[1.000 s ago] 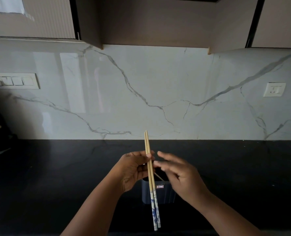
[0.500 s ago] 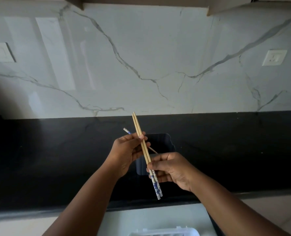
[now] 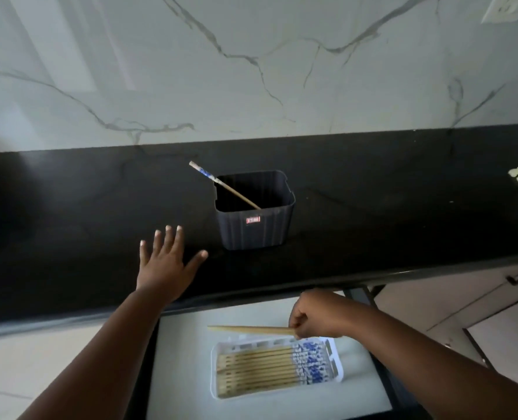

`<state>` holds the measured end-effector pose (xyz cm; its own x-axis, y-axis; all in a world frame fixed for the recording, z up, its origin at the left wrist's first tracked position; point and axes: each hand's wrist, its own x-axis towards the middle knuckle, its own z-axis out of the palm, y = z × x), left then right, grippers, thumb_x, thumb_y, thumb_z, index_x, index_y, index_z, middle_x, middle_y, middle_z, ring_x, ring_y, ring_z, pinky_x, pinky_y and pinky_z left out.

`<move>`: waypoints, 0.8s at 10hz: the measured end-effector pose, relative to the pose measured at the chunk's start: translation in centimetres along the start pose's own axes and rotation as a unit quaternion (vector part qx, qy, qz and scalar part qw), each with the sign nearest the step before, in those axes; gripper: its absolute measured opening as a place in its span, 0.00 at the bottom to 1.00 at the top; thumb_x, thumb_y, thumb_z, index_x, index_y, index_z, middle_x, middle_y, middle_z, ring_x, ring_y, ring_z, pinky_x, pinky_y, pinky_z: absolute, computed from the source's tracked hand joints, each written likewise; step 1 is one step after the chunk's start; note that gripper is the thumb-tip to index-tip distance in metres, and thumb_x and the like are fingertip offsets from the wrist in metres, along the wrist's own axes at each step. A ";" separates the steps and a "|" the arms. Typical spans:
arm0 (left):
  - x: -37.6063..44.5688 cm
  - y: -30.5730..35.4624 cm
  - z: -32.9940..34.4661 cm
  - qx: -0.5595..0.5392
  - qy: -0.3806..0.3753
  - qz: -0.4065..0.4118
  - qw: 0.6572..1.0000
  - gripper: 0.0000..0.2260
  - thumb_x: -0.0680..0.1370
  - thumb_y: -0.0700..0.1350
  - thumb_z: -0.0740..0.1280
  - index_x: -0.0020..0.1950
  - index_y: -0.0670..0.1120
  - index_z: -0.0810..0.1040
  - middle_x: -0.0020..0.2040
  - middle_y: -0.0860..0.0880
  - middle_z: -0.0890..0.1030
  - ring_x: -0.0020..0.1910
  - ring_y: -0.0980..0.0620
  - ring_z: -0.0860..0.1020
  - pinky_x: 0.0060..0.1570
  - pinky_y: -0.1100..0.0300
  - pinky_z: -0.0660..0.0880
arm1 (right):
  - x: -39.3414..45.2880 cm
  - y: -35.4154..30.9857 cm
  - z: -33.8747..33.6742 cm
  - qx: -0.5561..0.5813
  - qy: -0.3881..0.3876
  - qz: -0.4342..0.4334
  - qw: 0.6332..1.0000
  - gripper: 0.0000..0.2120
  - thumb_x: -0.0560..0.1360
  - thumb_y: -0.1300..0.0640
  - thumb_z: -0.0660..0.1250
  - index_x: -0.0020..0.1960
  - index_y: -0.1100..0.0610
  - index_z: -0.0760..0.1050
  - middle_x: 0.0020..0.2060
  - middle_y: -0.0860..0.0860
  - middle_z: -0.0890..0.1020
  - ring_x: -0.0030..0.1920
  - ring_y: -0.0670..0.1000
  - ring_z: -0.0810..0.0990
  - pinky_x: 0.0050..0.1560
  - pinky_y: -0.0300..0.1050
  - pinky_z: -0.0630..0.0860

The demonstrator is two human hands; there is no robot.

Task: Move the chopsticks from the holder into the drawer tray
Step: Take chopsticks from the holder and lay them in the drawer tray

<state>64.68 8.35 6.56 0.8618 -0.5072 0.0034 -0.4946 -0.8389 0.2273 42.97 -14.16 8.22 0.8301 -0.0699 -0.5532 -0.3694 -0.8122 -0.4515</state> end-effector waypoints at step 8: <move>-0.1 -1.0 2.1 0.040 -0.023 0.006 0.999 0.39 0.74 0.72 0.40 0.80 0.53 0.45 0.80 0.49 0.44 0.78 0.49 0.40 0.75 0.47 0.39 | 4.7 2.9 9.6 -0.125 -0.086 0.046 0.987 0.06 0.72 0.59 0.66 0.45 0.52 0.81 0.44 0.46 0.83 0.44 0.49 0.82 0.49 0.41 0.77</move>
<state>64.83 8.84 4.26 0.8510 -0.5237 -0.0389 -0.5134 -0.8453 0.1480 41.85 -11.29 -2.37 0.7062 -0.0678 -0.7048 -0.3079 -0.9258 -0.2195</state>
